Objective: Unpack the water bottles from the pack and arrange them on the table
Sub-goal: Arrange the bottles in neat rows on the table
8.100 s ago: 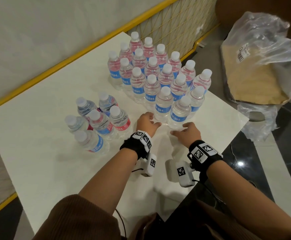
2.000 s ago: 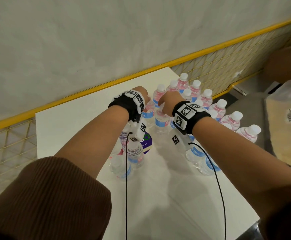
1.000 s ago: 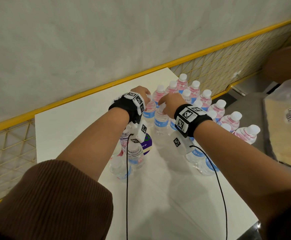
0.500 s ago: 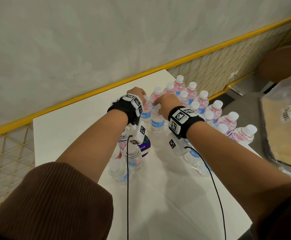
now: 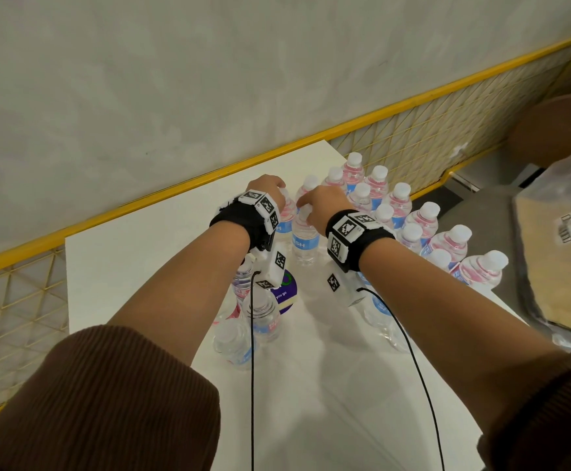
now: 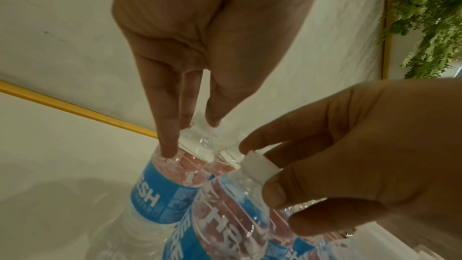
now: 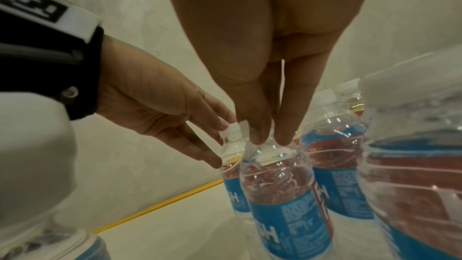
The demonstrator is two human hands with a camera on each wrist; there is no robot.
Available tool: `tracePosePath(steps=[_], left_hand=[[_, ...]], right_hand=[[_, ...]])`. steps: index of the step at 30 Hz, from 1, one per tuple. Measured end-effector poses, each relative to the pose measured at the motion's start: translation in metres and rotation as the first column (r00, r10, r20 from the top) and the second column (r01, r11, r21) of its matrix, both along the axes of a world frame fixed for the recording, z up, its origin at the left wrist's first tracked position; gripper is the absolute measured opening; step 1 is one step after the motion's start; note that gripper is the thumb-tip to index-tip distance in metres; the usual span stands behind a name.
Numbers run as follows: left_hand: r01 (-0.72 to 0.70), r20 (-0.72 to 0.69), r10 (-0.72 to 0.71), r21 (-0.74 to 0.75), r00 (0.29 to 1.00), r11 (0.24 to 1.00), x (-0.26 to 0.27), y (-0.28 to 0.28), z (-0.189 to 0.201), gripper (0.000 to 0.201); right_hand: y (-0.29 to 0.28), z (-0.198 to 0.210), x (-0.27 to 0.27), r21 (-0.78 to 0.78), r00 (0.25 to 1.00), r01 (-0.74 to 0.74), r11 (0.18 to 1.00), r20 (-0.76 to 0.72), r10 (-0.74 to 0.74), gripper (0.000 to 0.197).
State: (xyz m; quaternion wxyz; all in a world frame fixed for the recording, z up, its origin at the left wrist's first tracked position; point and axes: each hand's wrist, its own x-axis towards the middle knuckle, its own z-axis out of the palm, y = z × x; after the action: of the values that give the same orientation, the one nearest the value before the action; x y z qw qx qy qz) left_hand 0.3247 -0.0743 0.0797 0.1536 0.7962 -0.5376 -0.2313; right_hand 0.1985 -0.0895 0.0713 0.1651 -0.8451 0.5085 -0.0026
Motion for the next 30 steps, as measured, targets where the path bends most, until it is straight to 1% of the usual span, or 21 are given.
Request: tracePosePath(steps=[7,10,16,22,24,26,28,29,30], left_hand=[[0.038,0.019,-0.039,0.047,0.999,0.998,-0.001,0.001,0.002,0.042],[0.057,0.056,-0.061,0.074,0.997,0.996,-0.002,0.002,0.004,0.043],[0.072,0.117,-0.084,0.102,0.990,0.992,-0.005,0.003,0.006,0.040],[0.089,0.117,-0.102,0.115,0.988,0.989,-0.004,0.005,0.007,0.047],[0.094,0.095,-0.106,0.125,0.990,0.988,-0.004,0.007,0.009,0.047],[0.112,0.069,-0.123,0.156,0.990,0.981,-0.005,0.010,0.011,0.050],[0.121,0.064,-0.135,0.183,0.989,0.976,-0.005,0.014,0.011,0.054],[0.099,0.054,-0.111,0.181,0.992,0.978,-0.006,0.017,0.012,0.054],[0.079,0.054,-0.090,0.176,0.994,0.981,-0.006,0.020,0.014,0.053]], right_hand=[[0.000,0.007,-0.005,0.027,0.999,-0.036,0.999,-0.027,0.036,0.040],[0.001,0.008,-0.005,0.023,0.999,-0.035,0.999,-0.011,0.035,0.040],[0.005,0.009,-0.005,0.017,1.000,0.004,1.000,0.005,-0.004,0.037],[0.009,0.011,-0.001,0.024,0.999,0.047,0.999,-0.004,-0.047,0.039],[0.010,0.011,-0.001,0.037,0.998,0.062,0.997,-0.017,-0.061,0.038],[0.013,0.012,-0.001,0.054,0.998,0.054,0.997,-0.027,-0.053,0.032],[0.020,0.017,-0.001,0.035,0.998,0.049,0.998,-0.049,-0.047,0.016],[0.023,0.019,-0.003,0.013,0.997,0.055,0.998,-0.047,-0.054,0.015],[0.028,0.021,-0.006,-0.008,0.998,0.059,0.998,-0.024,-0.059,0.022]])
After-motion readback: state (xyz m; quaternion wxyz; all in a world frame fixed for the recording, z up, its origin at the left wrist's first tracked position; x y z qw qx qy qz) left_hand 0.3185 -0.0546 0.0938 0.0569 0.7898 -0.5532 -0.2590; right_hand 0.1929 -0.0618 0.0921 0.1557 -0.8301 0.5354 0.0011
